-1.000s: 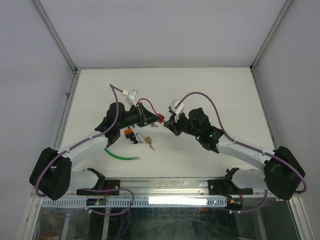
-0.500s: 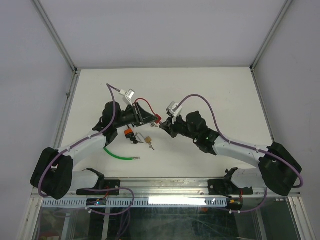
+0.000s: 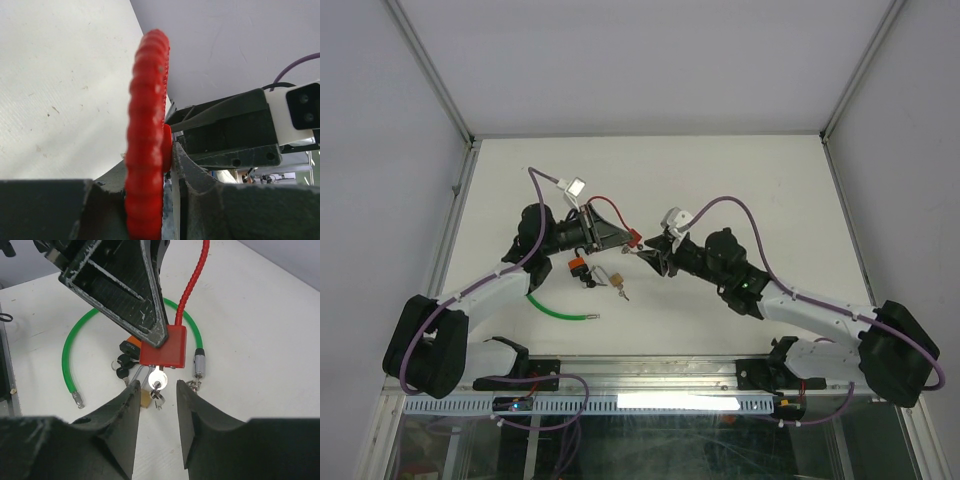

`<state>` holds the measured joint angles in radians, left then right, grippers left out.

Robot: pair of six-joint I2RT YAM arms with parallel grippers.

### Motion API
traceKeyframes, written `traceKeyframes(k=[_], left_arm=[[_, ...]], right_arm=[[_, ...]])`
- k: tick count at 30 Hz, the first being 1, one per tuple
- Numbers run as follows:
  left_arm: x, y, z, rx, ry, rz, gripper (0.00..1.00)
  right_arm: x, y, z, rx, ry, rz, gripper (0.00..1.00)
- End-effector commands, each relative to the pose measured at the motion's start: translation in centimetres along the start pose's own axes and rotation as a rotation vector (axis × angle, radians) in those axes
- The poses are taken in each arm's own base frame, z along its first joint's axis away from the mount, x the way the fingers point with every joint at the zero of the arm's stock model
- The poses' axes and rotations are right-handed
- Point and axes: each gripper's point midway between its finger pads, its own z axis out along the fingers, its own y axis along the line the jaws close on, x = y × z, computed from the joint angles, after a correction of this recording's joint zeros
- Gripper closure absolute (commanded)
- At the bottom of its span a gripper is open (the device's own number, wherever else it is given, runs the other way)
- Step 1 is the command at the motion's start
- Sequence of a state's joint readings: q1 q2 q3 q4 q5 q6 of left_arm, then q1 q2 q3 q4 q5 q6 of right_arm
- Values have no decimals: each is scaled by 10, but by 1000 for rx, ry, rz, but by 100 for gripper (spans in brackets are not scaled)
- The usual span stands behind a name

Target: Unlock with the key

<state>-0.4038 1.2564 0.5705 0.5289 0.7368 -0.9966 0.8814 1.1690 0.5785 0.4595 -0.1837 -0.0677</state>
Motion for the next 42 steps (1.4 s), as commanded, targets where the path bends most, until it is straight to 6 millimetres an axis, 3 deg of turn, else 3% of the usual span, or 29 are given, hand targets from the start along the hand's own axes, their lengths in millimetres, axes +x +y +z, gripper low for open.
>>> traceKeyframes(k=[1, 9, 11, 14, 21, 31, 42], left_arm=[[-8, -16, -8, 52, -26, 42, 100], [-10, -32, -14, 129, -65, 95, 100], [-11, -37, -16, 147, -73, 111, 100], [-12, -42, -17, 164, -87, 123, 100], [-13, -54, -21, 212, -100, 123, 100], [-14, -64, -24, 248, -110, 119, 100], [-16, -62, -23, 247, -118, 104, 100]], right_arm=[[-30, 2, -12, 1, -86, -39, 62], [-53, 20, -31, -78, -172, 270, 62], [-59, 18, -33, -73, -209, 324, 62], [-65, 10, -35, -35, -257, 572, 62], [-80, 9, -36, -64, -338, 794, 63], [-79, 1, -20, -56, -353, 917, 67], [-80, 9, -14, -110, -342, 905, 74]])
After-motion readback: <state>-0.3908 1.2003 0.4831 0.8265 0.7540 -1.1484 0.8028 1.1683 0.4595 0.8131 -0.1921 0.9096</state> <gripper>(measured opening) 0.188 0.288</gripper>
